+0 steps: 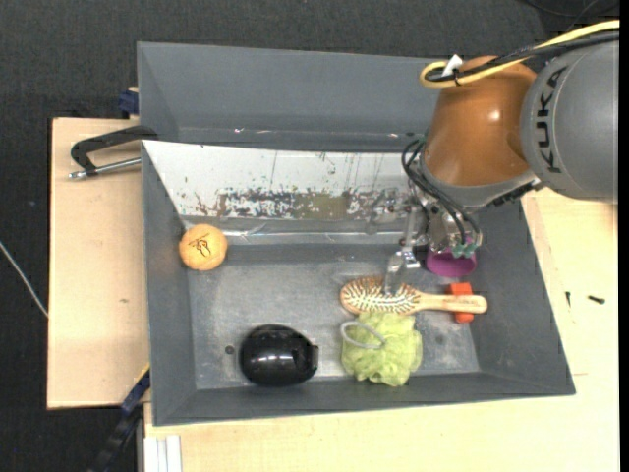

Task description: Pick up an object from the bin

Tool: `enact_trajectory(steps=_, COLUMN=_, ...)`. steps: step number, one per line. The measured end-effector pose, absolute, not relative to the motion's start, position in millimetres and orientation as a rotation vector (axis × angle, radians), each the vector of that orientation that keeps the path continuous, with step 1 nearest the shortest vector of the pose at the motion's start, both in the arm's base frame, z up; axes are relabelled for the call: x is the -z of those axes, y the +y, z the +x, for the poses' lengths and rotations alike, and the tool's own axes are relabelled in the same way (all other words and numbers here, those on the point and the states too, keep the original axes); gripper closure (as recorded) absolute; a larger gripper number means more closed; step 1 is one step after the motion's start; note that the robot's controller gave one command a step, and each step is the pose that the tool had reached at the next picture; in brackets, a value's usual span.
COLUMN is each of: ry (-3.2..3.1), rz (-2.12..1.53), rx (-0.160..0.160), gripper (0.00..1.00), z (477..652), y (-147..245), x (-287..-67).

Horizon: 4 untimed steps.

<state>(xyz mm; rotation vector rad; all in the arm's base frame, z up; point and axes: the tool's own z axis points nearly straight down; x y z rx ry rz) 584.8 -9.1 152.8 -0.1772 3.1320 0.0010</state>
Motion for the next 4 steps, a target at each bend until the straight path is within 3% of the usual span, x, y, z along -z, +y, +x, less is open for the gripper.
enact_trajectory(steps=1, ry=3.139, rz=-0.252, rx=-0.003, gripper=0.0, z=557.9, y=-19, x=-146)
enact_trajectory(steps=2, ry=3.118, rz=-0.349, rx=0.0, gripper=0.0, z=561.0, y=-27, x=-148)
enact_trajectory(steps=3, ry=3.112, rz=-0.393, rx=0.0, gripper=0.0, z=548.1, y=-88, x=-74)
enact_trajectory(steps=4, ry=3.094, rz=-0.498, rx=0.0, gripper=1.0, z=560.6, y=-81, x=-71)
